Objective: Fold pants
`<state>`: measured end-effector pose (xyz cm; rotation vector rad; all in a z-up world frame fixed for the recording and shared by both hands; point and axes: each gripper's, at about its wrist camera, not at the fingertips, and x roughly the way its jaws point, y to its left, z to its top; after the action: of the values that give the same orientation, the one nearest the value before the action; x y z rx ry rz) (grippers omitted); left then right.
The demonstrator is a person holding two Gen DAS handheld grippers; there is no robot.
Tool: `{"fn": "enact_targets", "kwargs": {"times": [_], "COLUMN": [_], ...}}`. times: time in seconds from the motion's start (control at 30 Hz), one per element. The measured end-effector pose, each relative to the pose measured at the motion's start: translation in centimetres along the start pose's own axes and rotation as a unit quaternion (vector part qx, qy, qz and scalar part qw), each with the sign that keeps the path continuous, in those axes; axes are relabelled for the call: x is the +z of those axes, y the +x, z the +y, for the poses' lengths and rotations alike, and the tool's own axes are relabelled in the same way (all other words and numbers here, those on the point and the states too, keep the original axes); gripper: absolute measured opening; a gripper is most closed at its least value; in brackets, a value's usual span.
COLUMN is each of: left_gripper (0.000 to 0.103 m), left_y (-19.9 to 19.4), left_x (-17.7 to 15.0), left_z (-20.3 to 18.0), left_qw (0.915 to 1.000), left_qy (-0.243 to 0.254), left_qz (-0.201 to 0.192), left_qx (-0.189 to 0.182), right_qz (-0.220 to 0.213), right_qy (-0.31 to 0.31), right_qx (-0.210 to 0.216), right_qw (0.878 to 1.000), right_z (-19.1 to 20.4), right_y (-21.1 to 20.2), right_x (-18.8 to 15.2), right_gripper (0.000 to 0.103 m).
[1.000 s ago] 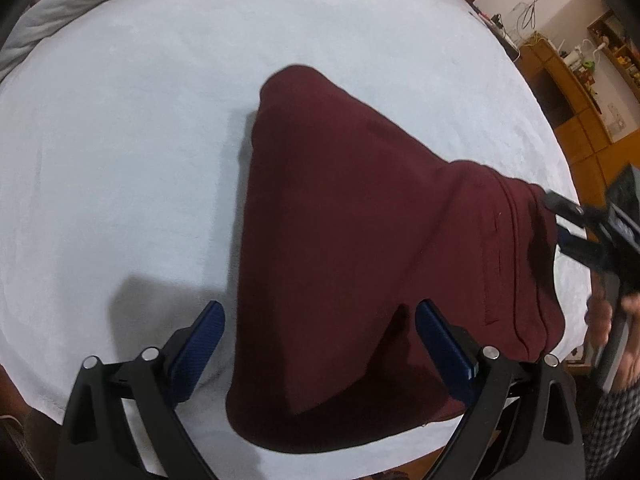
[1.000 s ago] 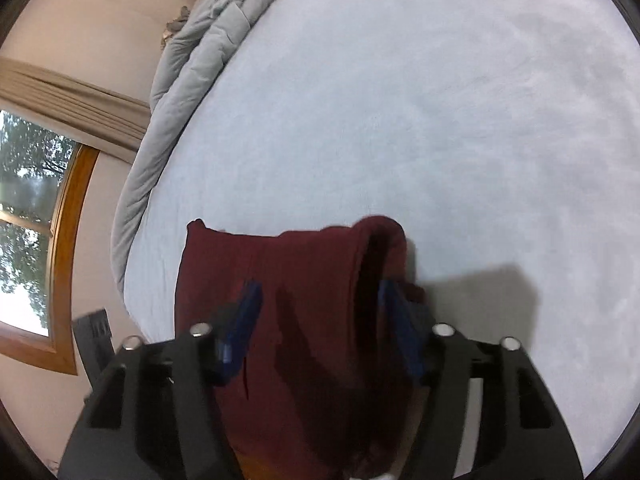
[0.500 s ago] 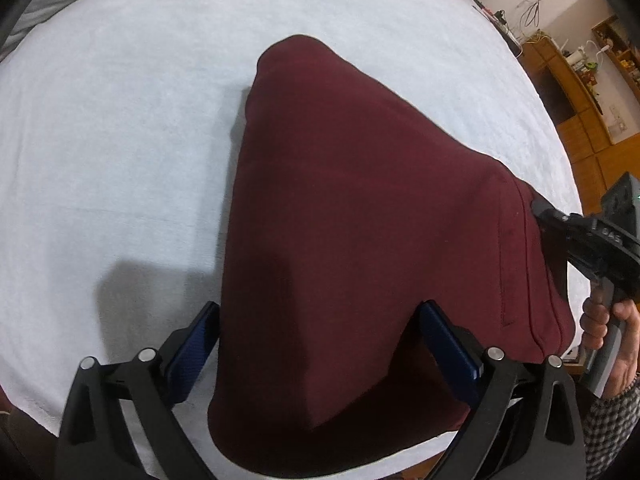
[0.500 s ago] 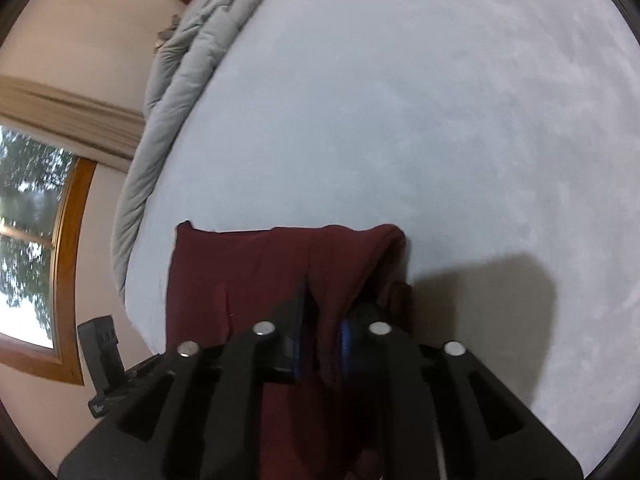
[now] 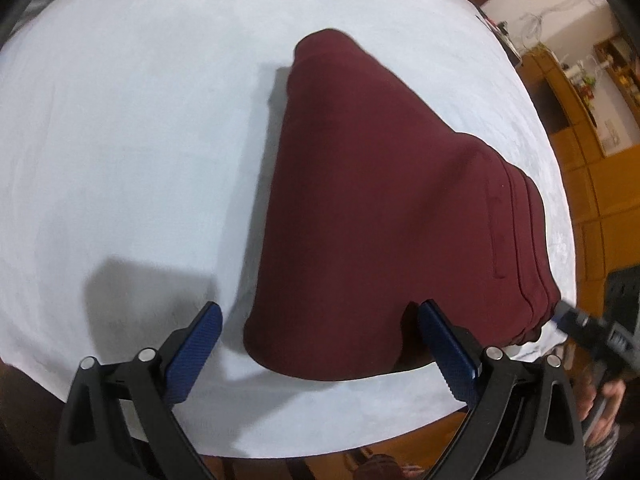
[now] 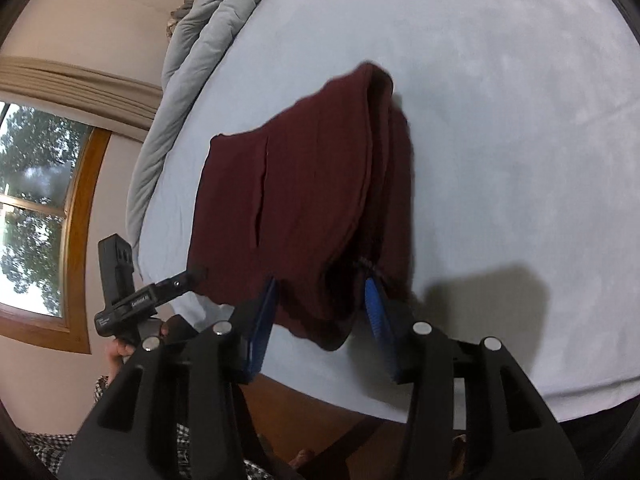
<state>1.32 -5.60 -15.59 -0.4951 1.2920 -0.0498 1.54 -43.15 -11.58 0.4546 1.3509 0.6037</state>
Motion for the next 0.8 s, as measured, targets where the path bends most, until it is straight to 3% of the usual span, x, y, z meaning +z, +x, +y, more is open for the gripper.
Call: {"fn": "enact_targets", "kwargs": {"times": [0.03, 0.13, 0.27, 0.33, 0.47, 0.57, 0.67, 0.73, 0.8], "left_gripper": [0.099, 0.099, 0.099, 0.099, 0.099, 0.099, 0.099, 0.099, 0.099], "left_y": [0.1, 0.0, -0.3, -0.8, -0.1, 0.5, 0.2, 0.0, -0.1], "left_x": [0.0, -0.2, 0.1, -0.1, 0.2, 0.2, 0.3, 0.3, 0.3], "left_z": [0.0, -0.4, -0.7, -0.2, 0.0, 0.1, 0.2, 0.5, 1.0], "left_qw": [1.0, 0.9999, 1.0, 0.9999, 0.9999, 0.9997, 0.9996, 0.9994, 0.999], "left_qy": [-0.004, 0.005, 0.006, 0.008, 0.012, 0.008, 0.012, 0.008, 0.0], "left_qz": [0.0, -0.005, -0.005, -0.01, 0.004, 0.019, 0.02, 0.023, 0.024], "left_qx": [-0.001, 0.008, 0.004, -0.002, -0.001, -0.01, -0.015, -0.024, -0.037], "right_qz": [0.0, -0.01, -0.021, -0.021, 0.033, 0.035, 0.015, 0.003, -0.008], "right_qy": [0.001, -0.038, -0.066, -0.074, -0.033, -0.013, -0.021, -0.037, -0.048], "right_qx": [0.012, 0.0, 0.023, 0.011, -0.048, -0.033, -0.022, -0.029, -0.027], "right_qw": [1.0, 0.999, 0.997, 0.997, 0.998, 0.999, 0.999, 0.999, 0.998], "right_z": [0.1, 2.1, 4.3, 4.8, 1.2, -0.1, 0.5, 1.1, 1.4], "right_y": [0.2, 0.0, -1.9, -2.5, 1.5, 2.6, 1.2, -0.2, -1.0], "right_x": [-0.1, 0.0, 0.0, -0.6, -1.8, -2.3, -2.1, -1.4, -0.7], "right_gripper": [0.026, 0.017, 0.014, 0.014, 0.013, 0.014, 0.034, 0.059, 0.062]}}
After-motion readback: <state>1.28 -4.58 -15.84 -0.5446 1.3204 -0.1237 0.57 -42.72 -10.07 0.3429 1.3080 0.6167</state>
